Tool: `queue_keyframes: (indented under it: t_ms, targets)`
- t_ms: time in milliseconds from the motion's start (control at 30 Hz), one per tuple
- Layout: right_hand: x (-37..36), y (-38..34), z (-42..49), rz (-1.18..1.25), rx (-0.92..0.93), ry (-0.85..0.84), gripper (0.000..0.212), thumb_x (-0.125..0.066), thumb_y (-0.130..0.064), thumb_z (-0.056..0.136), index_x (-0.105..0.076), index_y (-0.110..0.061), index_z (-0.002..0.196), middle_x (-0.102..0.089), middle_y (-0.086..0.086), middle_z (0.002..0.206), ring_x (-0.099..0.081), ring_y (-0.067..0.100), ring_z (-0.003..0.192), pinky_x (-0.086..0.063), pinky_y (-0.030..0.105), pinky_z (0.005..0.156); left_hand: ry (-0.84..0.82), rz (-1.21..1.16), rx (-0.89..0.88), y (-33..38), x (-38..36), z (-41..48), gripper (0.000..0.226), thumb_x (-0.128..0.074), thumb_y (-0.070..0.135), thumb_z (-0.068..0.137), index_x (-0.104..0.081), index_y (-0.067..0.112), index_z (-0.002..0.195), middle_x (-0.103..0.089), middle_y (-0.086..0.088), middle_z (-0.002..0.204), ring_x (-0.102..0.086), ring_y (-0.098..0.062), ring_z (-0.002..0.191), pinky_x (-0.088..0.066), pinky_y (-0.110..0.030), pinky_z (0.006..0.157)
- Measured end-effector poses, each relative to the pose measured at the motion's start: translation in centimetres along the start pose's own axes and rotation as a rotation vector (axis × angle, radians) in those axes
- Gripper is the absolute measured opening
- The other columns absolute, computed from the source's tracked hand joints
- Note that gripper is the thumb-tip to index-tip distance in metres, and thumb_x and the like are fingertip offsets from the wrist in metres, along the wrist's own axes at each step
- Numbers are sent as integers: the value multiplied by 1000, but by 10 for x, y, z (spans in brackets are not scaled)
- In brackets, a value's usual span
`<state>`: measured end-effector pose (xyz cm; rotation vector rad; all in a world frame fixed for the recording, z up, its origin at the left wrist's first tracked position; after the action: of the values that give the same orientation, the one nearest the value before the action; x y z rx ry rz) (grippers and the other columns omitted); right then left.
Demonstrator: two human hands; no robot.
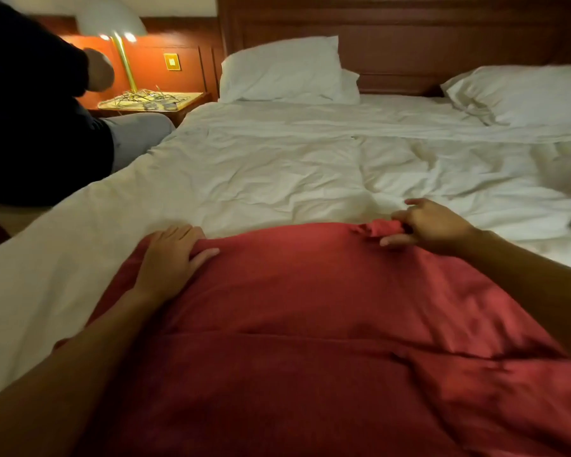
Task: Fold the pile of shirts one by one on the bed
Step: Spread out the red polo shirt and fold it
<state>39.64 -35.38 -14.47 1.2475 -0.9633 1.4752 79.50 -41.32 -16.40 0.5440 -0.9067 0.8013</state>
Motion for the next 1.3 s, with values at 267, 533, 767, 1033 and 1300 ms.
queue_keyframes:
  t_ms: [267,533,767,1033,1300]
  targets:
    - [26,-48,-174,9,105,-111,69,-30,-84,84,-63,-24,93,-67,-5,77,-64,14,79,-42,28,67,-128,190,-252,32,72,-73,52,-37,58,90,-72,20,91,-69,7,88,-62,-23,85,-38,-39,78]
    - [34,-30,-255,203,-236,5,54,-40,-81,85,-59,-35,108,-69,-11,93,-66,10,87,-52,38,79,-209,18,-117,31,98,-123,16,-70,35,85,-69,20,93,-69,7,95,-66,-22,93,-42,-32,84]
    - [27,-45,-251,294,-181,-87,53,-48,-82,82,-56,-31,93,-62,-15,80,-61,3,73,-45,24,63,-462,-345,298,1,68,-147,20,-59,40,97,-65,40,116,-58,14,129,-55,-11,123,-36,-25,106]
    - [28,10,-193,222,-389,138,13,-55,-43,97,-54,-32,104,-54,-16,88,-56,20,103,-24,36,85,-850,-139,466,0,-3,-134,66,-22,73,96,-6,48,155,4,7,167,5,-42,151,2,-56,121]
    - [-37,-3,-140,123,-411,-47,44,-40,-63,96,-48,-44,134,-47,-5,135,-32,20,133,-13,39,106,-607,-192,513,-26,-9,-107,44,-41,59,99,-45,45,141,-32,6,158,-18,-29,150,-4,-60,117]
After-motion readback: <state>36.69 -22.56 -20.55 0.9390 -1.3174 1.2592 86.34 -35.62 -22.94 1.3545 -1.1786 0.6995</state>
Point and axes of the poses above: each hand's wrist, its own z-axis towards the middle knuckle, its own x-axis out of the back of the hand, y = z × x, the point moved 10 cm from there along z, towards the middle knuckle
